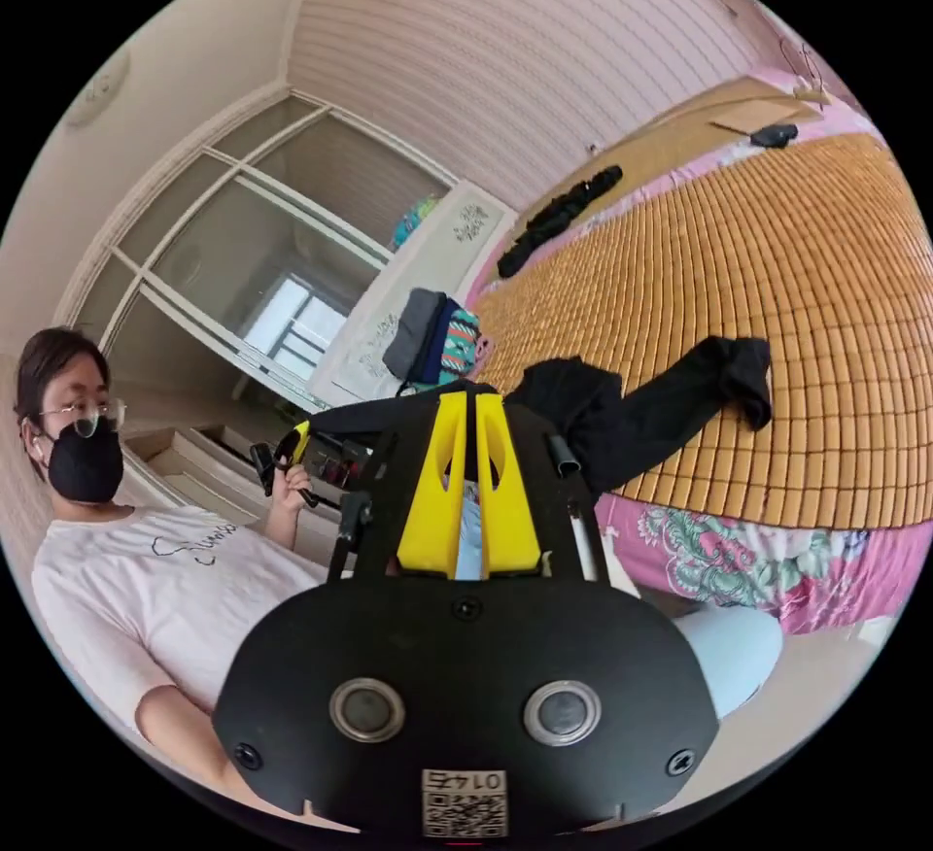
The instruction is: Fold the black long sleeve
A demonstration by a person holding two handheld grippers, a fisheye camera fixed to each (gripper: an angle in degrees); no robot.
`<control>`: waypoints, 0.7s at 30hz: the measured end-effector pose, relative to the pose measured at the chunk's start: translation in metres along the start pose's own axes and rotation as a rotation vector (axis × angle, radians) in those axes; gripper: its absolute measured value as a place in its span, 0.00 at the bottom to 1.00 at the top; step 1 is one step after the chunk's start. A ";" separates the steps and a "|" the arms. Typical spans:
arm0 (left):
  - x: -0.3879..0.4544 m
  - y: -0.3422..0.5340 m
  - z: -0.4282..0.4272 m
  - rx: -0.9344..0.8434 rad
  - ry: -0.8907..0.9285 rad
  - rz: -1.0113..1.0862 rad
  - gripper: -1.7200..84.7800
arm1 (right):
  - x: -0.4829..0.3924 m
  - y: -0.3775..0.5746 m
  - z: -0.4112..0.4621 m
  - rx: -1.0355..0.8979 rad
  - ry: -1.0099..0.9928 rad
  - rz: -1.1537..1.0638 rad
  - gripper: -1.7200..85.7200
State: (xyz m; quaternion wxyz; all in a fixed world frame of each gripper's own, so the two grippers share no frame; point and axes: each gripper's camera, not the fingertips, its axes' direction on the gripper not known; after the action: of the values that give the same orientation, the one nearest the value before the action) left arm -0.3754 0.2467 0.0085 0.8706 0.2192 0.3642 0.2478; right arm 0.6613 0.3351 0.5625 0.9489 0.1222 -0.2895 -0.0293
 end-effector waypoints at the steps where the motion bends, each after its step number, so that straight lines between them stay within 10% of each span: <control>1: 0.007 -0.004 -0.006 0.020 0.018 0.027 0.01 | -0.026 0.000 -0.040 0.095 -0.032 -0.083 0.03; 14: 0.126 -0.047 -0.143 0.574 0.320 0.426 0.01 | -0.290 0.075 -0.223 0.447 -0.093 -0.839 0.03; 21: 0.085 -0.138 0.017 0.211 0.184 0.281 0.01 | -0.194 -0.030 -0.185 0.220 0.149 -0.473 0.03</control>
State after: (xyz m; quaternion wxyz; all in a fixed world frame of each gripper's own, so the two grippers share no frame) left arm -0.2728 0.1860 -0.1027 0.7624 0.3345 0.4322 0.3464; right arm 0.6036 0.3701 0.3009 0.9153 0.2908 -0.1840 -0.2092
